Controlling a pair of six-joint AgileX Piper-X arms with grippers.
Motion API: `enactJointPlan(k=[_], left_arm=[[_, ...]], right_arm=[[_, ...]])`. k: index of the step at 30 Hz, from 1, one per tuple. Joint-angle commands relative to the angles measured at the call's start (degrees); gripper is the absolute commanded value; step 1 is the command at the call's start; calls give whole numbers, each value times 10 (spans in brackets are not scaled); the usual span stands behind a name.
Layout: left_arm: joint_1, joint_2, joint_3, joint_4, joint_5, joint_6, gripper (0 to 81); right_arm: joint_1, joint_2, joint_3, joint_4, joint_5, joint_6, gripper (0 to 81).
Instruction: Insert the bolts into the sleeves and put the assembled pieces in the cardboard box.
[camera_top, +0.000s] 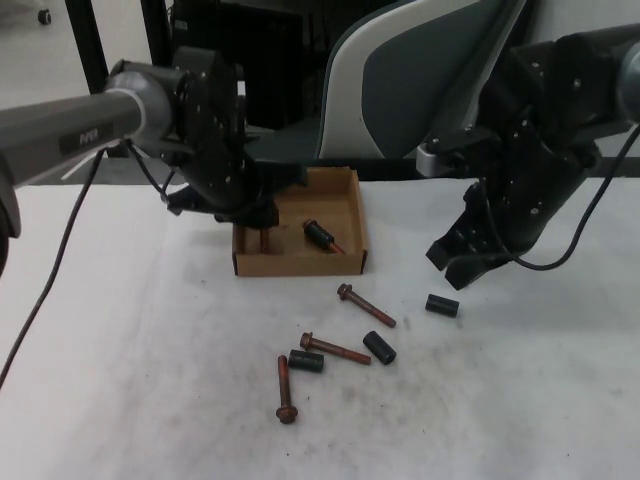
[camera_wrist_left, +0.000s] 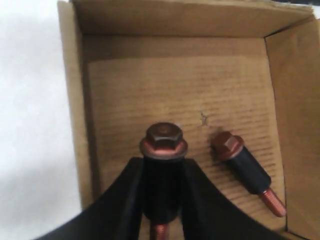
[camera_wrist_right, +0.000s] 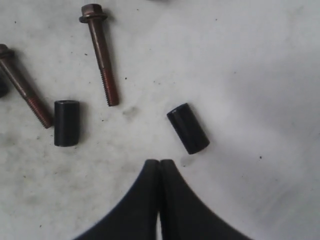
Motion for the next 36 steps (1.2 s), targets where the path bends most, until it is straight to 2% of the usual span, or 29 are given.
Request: enactJointPlan(k=[1, 4, 9, 12, 15, 21, 23, 26, 36], left_arm=[[3, -1, -8, -2, 9, -3, 8], [3, 5, -8, -2, 11, -3, 8], [4, 7, -8, -2, 22, 1, 0], [4, 7, -8, -2, 28, 1, 50], [4, 7, -8, -2, 35, 1, 130], [4, 7, -8, 6, 43, 1, 349], [4, 5, -8, 15, 43, 1, 394], [4, 2, -8, 37, 43, 1, 421], [4, -41, -8, 138, 48, 23, 423]], right_arm=[[-3, 1, -7, -14, -3, -8, 8], [-3, 4, -7, -28, -3, -8, 84], [-3, 21, -7, -57, 6, -8, 334], [-3, 32, -7, -59, 41, -8, 405], [-3, 40, -7, -62, 54, -8, 406], [-4, 44, -7, -98, 62, -11, 406], [-4, 44, -7, -106, 62, -25, 406], [-4, 44, -7, -115, 62, -40, 406], [-4, 61, -5, -98, 62, -114, 406]])
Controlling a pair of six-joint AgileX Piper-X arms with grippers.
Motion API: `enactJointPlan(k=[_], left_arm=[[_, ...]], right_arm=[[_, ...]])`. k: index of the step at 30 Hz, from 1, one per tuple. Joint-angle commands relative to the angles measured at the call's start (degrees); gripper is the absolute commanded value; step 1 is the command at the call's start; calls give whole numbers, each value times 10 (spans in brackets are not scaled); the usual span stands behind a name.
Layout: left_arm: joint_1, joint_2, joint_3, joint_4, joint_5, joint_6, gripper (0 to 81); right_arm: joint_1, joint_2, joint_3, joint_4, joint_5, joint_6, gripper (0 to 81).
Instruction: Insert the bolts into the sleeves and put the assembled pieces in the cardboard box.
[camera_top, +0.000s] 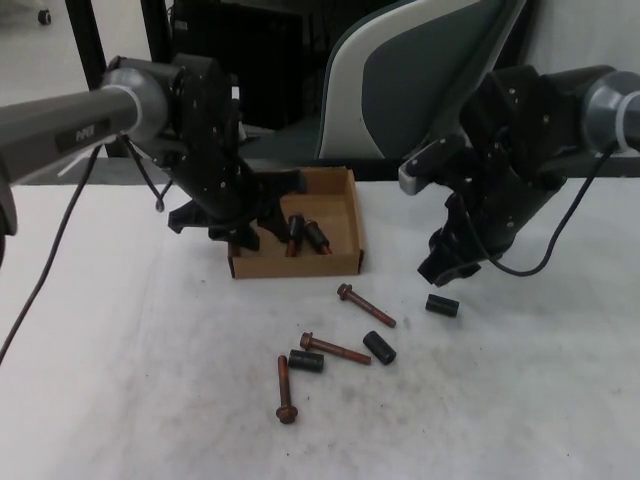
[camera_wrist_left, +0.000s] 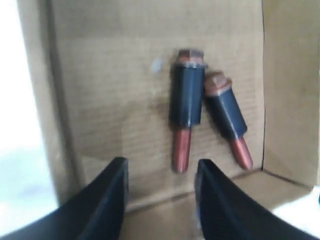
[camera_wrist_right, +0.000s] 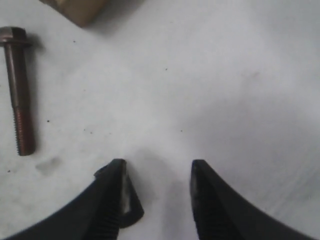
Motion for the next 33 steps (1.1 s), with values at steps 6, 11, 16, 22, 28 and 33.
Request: enactJointPlan(k=[6, 11, 16, 22, 28, 33], left_arm=[[0, -74, -2, 92, -8, 25, 423], [-12, -100, -2, 176, -8, 52, 423], [-39, -104, 7, 226, -8, 84, 423], [-74, -105, 37, 236, -8, 100, 423], [-93, -105, 73, 236, -10, 109, 423], [-95, -105, 89, 238, -10, 114, 423]], right_arm=[[-4, 5, -2, 25, -1, -55, 406], [-3, 8, -2, 34, -1, -63, 406], [4, 8, -2, 39, -3, -79, 406], [20, 9, -2, 39, -3, -99, 406], [25, 28, -2, 39, -1, -110, 406], [25, 39, -2, 38, 40, -124, 406]])
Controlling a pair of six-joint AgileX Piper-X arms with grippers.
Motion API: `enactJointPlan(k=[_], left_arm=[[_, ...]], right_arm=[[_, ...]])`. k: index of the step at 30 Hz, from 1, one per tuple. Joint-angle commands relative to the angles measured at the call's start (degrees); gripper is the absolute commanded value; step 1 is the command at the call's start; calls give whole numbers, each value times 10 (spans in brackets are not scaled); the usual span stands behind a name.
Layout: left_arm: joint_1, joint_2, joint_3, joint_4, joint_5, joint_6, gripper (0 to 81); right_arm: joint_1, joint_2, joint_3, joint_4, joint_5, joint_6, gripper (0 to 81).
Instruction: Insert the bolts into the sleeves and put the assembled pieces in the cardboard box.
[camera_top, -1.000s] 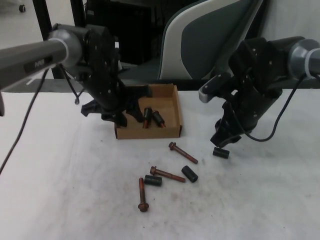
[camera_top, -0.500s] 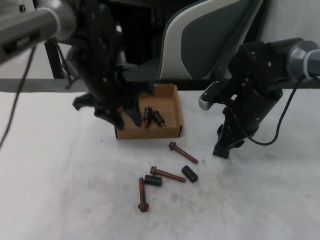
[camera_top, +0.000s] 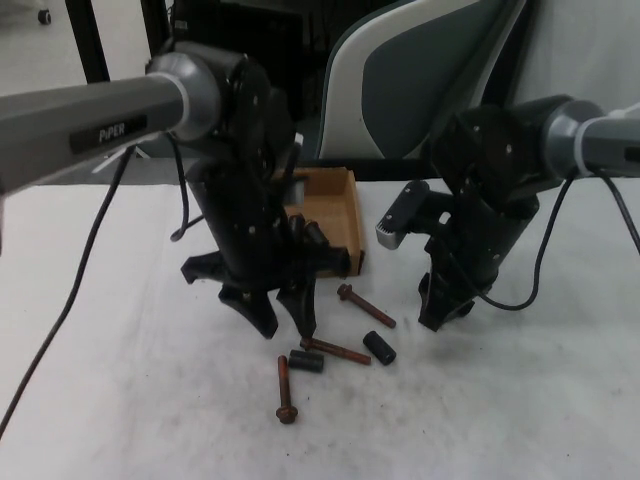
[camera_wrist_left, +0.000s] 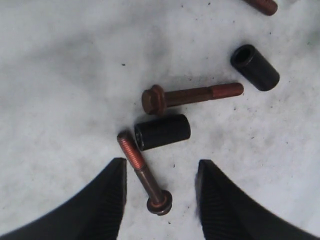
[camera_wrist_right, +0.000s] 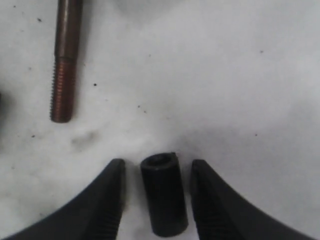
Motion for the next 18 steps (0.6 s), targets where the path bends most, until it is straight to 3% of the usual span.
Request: enactJointPlan(k=[1, 13, 16, 18], left_arm=[[-2, -13, 1, 3, -5, 6, 423], [-8, -13, 1, 11, -7, 1, 423], [-14, -13, 1, 27, -7, 1, 423], [-20, -13, 1, 37, -7, 4, 423]], right_arm=[[1, 5, -2, 0, 34, -19, 406], [-12, 8, -1, 7, 45, -16, 393], [-14, 8, -1, 18, 45, -12, 312], [-16, 8, -1, 21, 45, 7, 190]])
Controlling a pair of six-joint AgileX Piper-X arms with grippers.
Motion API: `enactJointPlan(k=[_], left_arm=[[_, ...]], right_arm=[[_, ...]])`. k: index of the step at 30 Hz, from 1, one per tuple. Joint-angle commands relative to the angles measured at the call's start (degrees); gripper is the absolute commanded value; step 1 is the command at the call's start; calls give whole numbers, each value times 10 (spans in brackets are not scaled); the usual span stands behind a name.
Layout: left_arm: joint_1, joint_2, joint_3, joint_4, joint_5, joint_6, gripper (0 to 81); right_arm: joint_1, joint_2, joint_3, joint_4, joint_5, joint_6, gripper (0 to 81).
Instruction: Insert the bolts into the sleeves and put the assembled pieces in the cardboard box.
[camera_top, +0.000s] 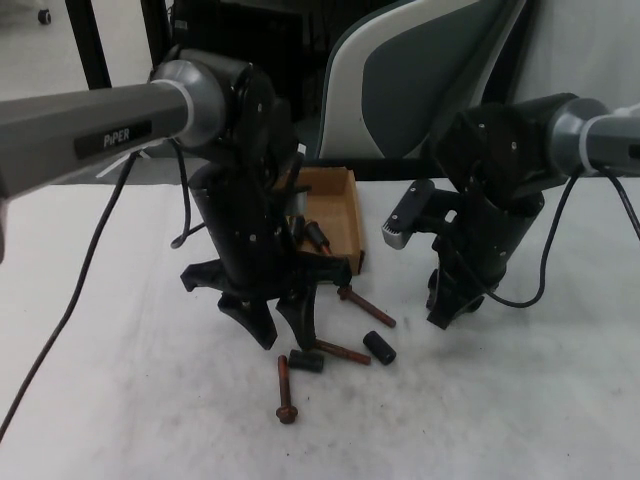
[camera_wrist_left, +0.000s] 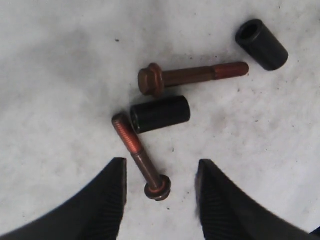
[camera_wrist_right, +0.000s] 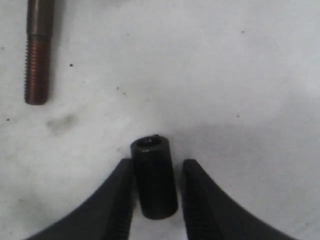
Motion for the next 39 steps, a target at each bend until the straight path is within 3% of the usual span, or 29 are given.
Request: enactJointPlan(k=[1, 3, 9, 14, 22, 39], left_arm=[[-11, -13, 1, 19, -7, 7, 423], [-15, -13, 1, 25, -13, 19, 423], [-21, -13, 1, 53, -55, 67, 423], [-21, -13, 1, 42, -56, 54, 405], [-21, -14, 0, -33, 54, -94, 405], [-29, -36, -2, -309, 114, -419, 405]], right_arm=[[-5, 8, 0, 12, 19, 14, 115], [-5, 8, 0, 12, 19, 29, 0], [-5, 8, 0, 42, 17, 55, 2], [-5, 5, 3, 68, -41, 76, 2], [-5, -34, 3, 68, -62, 106, 2], [-23, -144, 9, 102, -90, 136, 2]])
